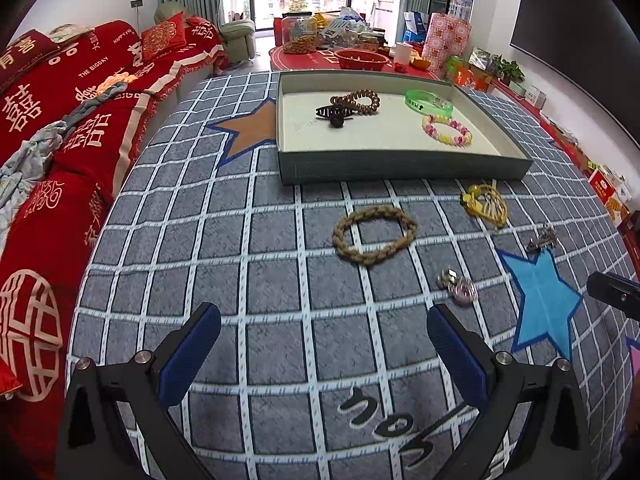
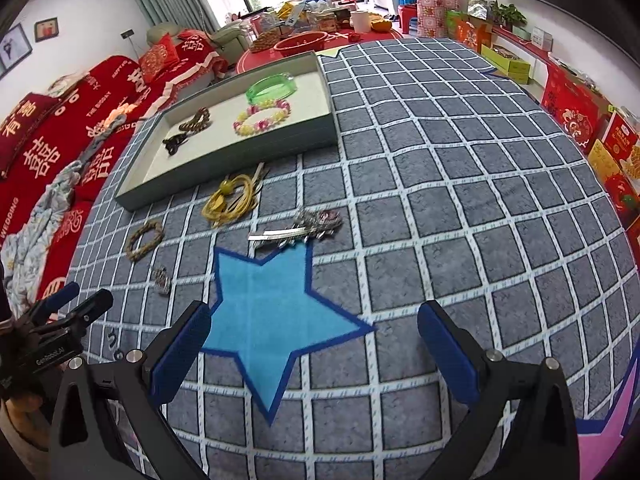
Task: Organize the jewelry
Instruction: 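Grasp the braided cord bracelet with the left tool while the right tool grasps the silver keys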
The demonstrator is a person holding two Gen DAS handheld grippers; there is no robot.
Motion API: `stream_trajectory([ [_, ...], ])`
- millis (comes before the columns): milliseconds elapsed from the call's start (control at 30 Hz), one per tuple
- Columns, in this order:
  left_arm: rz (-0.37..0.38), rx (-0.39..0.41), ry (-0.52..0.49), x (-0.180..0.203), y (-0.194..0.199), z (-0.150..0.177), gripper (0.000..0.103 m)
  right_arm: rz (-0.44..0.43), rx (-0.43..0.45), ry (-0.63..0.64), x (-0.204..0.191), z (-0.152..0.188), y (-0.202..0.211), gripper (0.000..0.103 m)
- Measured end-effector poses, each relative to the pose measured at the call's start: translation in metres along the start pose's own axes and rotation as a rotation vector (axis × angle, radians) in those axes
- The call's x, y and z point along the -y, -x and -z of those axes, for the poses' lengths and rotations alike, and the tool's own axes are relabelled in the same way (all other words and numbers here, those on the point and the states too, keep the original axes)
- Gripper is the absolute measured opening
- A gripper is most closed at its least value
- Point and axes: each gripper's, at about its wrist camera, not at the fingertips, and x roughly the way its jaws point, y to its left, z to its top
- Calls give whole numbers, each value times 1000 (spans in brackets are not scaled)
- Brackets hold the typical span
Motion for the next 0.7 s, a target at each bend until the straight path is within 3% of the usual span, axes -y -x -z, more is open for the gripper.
stream_trajectory([
  [300,-5,-5,-17,10,-23,-25,103,11,21,-4,-2,-33,-17,98],
  [700,-22,-37,-39,23,-51,-34,103,76,-5,20,-9,-43,-47,68],
])
